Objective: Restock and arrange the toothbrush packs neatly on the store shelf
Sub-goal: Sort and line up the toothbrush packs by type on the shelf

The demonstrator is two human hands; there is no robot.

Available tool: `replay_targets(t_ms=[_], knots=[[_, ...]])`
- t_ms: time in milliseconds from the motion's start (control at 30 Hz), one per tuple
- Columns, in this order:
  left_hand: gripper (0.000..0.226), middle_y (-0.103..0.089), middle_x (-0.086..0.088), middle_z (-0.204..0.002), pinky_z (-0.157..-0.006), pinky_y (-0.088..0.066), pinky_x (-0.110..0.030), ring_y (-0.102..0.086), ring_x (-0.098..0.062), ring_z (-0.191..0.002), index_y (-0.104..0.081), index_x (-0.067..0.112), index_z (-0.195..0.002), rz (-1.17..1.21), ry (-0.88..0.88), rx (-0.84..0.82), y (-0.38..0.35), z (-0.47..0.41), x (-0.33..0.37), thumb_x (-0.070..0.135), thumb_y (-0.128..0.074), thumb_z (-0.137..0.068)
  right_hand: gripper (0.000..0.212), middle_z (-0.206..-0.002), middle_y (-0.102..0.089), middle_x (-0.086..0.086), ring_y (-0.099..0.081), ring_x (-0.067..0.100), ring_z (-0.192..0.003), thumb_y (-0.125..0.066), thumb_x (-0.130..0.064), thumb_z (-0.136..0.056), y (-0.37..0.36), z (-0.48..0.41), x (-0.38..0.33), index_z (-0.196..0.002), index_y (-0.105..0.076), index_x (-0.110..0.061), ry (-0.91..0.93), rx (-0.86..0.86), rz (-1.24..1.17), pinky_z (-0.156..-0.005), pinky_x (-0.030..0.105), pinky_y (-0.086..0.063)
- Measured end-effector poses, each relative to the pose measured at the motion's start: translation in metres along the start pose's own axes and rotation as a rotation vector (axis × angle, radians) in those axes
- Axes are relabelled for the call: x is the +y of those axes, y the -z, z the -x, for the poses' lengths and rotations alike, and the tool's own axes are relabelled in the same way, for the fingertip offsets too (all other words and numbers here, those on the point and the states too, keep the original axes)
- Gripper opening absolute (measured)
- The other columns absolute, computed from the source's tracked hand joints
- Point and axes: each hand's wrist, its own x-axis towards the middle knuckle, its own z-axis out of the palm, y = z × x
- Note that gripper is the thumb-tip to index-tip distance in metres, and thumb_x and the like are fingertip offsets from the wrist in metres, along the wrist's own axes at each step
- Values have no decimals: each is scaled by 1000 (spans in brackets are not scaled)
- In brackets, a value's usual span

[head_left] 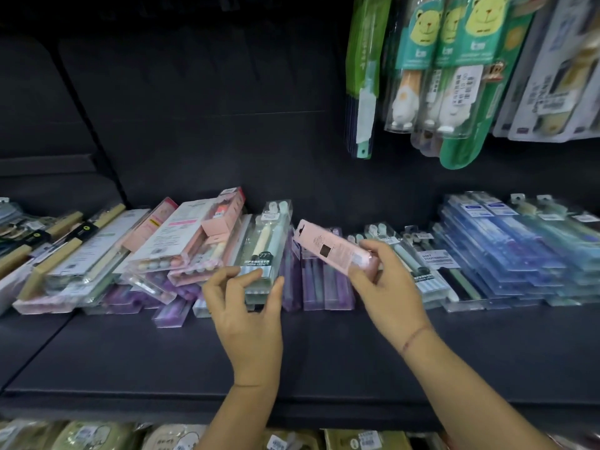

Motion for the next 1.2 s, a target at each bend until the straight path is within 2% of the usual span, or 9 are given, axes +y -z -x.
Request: replay_targets(t_ms=[67,233,467,633,800,900,1000,1100,1200], knots=[[27,-45,-5,-112,-93,-32,-3,-42,9,-107,-66,6,-92,19,16,-22,0,5,9,1,-83,-71,43,-117,-58,-22,-57,-3,-105,-65,-11,-90,19,18,12,-122,-54,-37,79,-1,20,-85,15,-51],[25,-44,-4,-112,-92,-37,-6,-45,-9,-106,-65,9,-94,71,-24,-97,6,24,31,8,-79,-74,60,-119,-60,-33,-58,-7,-109,-71,1,-83,95,67,34,-121,-58,-44,225,38,158,-90,9,-47],[26,-45,-10,-111,-102,-35,-14,-42,6,-115,-68,2,-96,178,-176,-192,-1,74,84,6,-79,-73,59,-117,-63,-17,-63,6,-108,-66,14,-81,206,119,66,-109,-66,-38,195,260,95,-89,11,-48],[26,-46,-14,-109,-102,-35,-12,-46,-10,-106,-68,-1,-93,273,-191,-257,-30,112,134,3,-81,-70,58,-118,-60,-7,-58,1,-110,-65,13,-82,269,135,104,-111,-61,-37,155,463,284,-91,7,-45],[22,-44,-7,-113,-103,-35,-16,-45,-13,-110,-68,3,-94,369,-232,-342,-69,138,176,6,-81,-77,53,-135,-44,1,-50,20,-122,-56,16,-84,306,140,156,-121,-62,-22,-42,538,409,-102,40,-48],[23,-44,-7,-113,-102,-36,-16,-46,-15,-110,-68,3,-94,402,-261,-392,-91,151,195,5,-82,-76,55,-142,-34,-2,-41,18,-132,-60,7,-86,309,143,169,-132,-53,-23,-147,423,235,-112,38,-38],[26,-44,-5,-114,-100,-40,-22,-47,-16,-109,-68,4,-95,402,-286,-440,-109,160,206,5,-83,-74,54,-138,-42,-1,-42,11,-125,-71,-14,-87,312,137,173,-137,-50,-18,-169,427,306,-106,24,-33],[27,-45,-6,-113,-97,-45,-25,-48,-17,-109,-67,4,-96,395,-303,-473,-124,167,214,7,-83,-75,48,-124,-62,0,-51,23,-117,-73,-24,-85,319,126,172,-131,-58,-19,-205,543,530,-100,40,-39],[26,-44,-3,-113,-98,-41,-18,-47,-16,-108,-67,6,-96,420,-319,-472,-135,169,224,7,-83,-74,45,-115,-66,-4,-48,24,-111,-75,-23,-84,334,128,168,-127,-63,-20,-211,625,524,-97,40,-39]])
